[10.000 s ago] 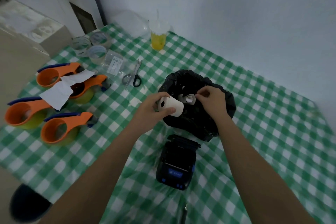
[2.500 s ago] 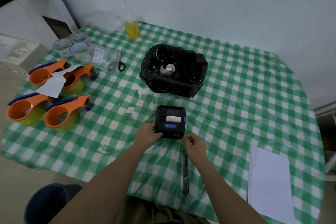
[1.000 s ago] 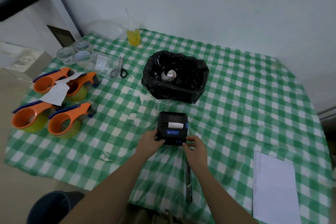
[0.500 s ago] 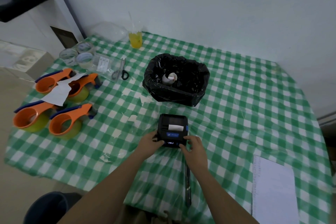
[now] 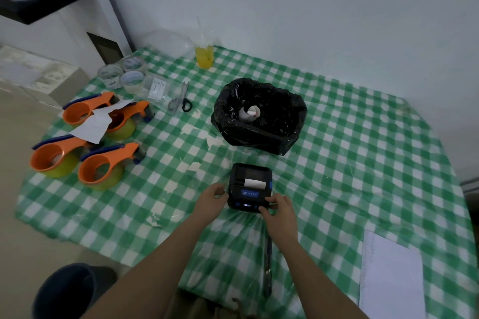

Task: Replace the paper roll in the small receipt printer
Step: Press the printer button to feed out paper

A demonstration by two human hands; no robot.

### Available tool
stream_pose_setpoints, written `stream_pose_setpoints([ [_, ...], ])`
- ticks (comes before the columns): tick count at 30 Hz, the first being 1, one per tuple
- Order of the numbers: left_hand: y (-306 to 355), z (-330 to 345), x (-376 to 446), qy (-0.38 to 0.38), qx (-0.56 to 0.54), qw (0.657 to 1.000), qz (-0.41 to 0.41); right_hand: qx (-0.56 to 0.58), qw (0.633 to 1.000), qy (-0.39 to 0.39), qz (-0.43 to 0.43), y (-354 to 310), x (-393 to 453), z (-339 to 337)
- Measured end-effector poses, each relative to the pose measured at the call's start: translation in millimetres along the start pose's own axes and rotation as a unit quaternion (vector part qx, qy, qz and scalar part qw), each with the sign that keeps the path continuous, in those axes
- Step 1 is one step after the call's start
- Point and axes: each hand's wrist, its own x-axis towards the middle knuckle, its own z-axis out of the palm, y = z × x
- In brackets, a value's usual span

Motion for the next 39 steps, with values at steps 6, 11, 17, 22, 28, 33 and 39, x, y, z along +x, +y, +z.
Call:
stream_pose_setpoints([
  [6,-1,0,-2,0.006,0.008,1.000,0.011,0.002,1.000,-0.005,0.004,-2,0,-1],
  [11,-2,0,-4,-0.001,0.014,1.000,0.009,-0.005,1.000,-0.004,0.005,-3,0,-1],
  [17,1,2,-6,-0.005,0.016,1.000,0.010,-0.016,1.000,0.001,-0.006,-3,-3,0],
  [22,3,2,-9,-0.014,0.029,0.999,0.030,0.012,1.000,-0.004,-0.011,0,-10,-6],
  [28,8,2,-14,-0.020,0.056,0.996,0.062,0.025,1.000,0.016,-0.003,-2,-13,-11],
  [33,11,2,-18,-0.020,0.065,0.995,0.074,0.040,0.999,0.037,-0.006,-4,-12,-13],
  [39,12,0,-21,-0.019,0.066,0.994,0.086,0.056,0.997,0.047,0.000,-4,-12,-12],
])
